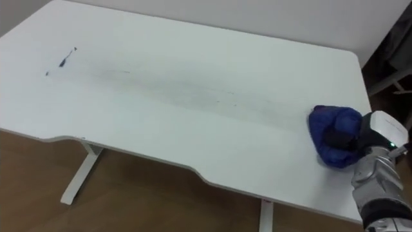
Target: Wipe table
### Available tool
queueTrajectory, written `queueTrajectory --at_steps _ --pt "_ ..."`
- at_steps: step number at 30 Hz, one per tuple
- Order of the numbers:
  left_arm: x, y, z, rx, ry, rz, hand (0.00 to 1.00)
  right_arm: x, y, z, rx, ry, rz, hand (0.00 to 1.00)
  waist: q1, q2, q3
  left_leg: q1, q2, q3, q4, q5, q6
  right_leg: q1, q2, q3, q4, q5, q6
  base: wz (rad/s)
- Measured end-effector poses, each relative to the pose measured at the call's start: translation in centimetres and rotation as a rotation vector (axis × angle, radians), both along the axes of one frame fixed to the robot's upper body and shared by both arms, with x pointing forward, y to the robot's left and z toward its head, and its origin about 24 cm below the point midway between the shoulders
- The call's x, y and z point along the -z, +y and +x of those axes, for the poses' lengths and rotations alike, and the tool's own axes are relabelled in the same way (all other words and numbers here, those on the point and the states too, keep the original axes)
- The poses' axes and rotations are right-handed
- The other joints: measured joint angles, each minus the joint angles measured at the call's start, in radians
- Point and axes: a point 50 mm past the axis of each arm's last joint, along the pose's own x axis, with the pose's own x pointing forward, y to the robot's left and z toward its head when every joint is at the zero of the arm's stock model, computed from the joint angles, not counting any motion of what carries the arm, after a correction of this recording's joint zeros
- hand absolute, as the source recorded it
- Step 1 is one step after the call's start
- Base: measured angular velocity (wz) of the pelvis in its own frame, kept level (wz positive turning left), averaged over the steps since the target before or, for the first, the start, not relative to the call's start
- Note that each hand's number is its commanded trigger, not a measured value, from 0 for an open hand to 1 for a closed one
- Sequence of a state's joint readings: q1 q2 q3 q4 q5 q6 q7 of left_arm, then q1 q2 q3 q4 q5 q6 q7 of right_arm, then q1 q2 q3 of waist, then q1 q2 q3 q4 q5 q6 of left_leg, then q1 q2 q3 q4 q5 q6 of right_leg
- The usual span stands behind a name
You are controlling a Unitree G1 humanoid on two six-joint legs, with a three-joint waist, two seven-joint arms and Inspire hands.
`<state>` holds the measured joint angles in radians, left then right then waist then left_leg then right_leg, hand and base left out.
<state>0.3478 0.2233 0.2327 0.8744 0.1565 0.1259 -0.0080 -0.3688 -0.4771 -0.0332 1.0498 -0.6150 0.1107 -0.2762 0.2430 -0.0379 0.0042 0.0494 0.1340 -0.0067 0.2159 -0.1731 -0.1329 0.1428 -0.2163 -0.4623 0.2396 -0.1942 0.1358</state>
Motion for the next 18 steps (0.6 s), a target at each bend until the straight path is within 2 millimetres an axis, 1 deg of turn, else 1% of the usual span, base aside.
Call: queueTrajectory --at_steps 2,3,4,5,6,7,8,9,11,12,13,18 --pt "0.0 0.0 0.0 0.004 0.008 0.004 0.0 0.2 -0.1 -0.3 0.014 0.012 -0.001 1.0 0.003 0.001 0.0001 -0.001 -0.002 0.0 0.007 0.0 0.0 0.002 0.0 0.007 0.0 0.001 0.0 0.04" --pt "0.0 0.0 -0.3 0.001 0.018 0.005 0.0 0.4 -0.2 -0.6 0.024 0.019 0.005 0.91 0.006 0.001 0.0005 0.0 -0.005 -0.003 0.008 0.001 0.001 0.004 0.0 0.017 0.0 0.001 0.0 0.05" --pt "0.0 0.0 -0.4 -0.001 0.028 0.004 0.0 0.6 -0.2 -0.7 0.031 0.024 0.011 0.69 0.008 0.0 0.0012 0.002 -0.007 -0.004 0.01 0.001 0.002 0.008 0.0 0.024 -0.002 0.001 0.0 0.05" --pt "0.0 0.0 -0.5 -0.001 0.03 0.004 0.0 0.6 -0.2 -0.8 0.028 0.027 0.011 0.33 0.007 0.0 0.0027 0.004 -0.008 -0.006 0.01 0.001 0.002 0.011 0.0 0.024 -0.003 0.001 0.001 0.04" --pt "0.0 0.0 -0.5 -0.002 0.031 0.004 0.0 0.7 -0.1 -0.9 0.024 0.032 0.011 0.05 0.009 -0.004 0.0021 0.007 -0.009 -0.007 0.01 0.001 0.002 0.015 0.0 0.024 -0.003 0.001 0.001 0.0" --pt "0.0 0.0 -0.4 -0.001 0.029 0.004 0.0 0.7 -0.1 -0.8 0.018 0.036 0.01 0.0 0.013 -0.006 0.0028 0.01 -0.009 -0.006 0.007 0.001 0.001 0.015 0.0 0.028 -0.002 0.001 0.001 -0.03" --pt "0.1 0.0 -0.4 0.0 0.029 0.003 0.0 0.7 0.0 -0.8 0.013 0.036 0.008 0.0 0.014 -0.005 0.0033 0.014 -0.009 -0.003 0.006 0.001 0.001 0.015 0.0 0.032 -0.002 0.001 0.001 -0.11" --pt "0.1 -0.1 -0.5 -0.002 0.029 0.001 0.0 0.6 0.2 -0.5 -0.002 0.031 0.0 0.0 0.011 -0.005 0.0033 0.016 -0.009 0.002 0.005 0.001 0.001 0.014 0.001 0.047 -0.003 0.001 0.001 -0.11" --pt "0.1 0.0 -0.2 -0.002 0.018 0.003 0.0 0.2 0.4 -0.1 -0.021 0.013 -0.009 0.0 0.01 -0.009 0.0057 0.017 -0.009 0.009 0.003 0.001 0.001 0.01 0.001 0.055 -0.003 0.002 0.002 -0.13" --pt "0.0 0.0 -0.1 0.0 0.007 0.003 0.0 -0.1 0.5 0.1 -0.032 0.004 -0.017 0.0 0.01 -0.008 0.0049 0.017 -0.009 0.019 -0.001 0.001 0.001 0.001 0.001 0.066 -0.002 0.002 0.002 -0.21" --pt "0.0 -0.1 0.1 -0.004 -0.008 0.0 0.0 -0.3 0.7 0.3 -0.05 -0.003 -0.029 0.0 0.009 -0.006 0.0059 0.019 -0.009 0.027 -0.005 0.001 0.002 -0.005 0.001 0.079 -0.002 0.003 0.002 -0.22" --pt "-0.2 -0.1 1.1 0.003 -0.075 -0.003 0.0 -0.6 1.4 0.9 -0.121 -0.015 -0.053 0.0 0.006 -0.013 0.0069 0.025 -0.009 0.048 -0.016 0.001 0.002 -0.02 0.001 0.103 -0.002 0.005 0.004 -0.14"
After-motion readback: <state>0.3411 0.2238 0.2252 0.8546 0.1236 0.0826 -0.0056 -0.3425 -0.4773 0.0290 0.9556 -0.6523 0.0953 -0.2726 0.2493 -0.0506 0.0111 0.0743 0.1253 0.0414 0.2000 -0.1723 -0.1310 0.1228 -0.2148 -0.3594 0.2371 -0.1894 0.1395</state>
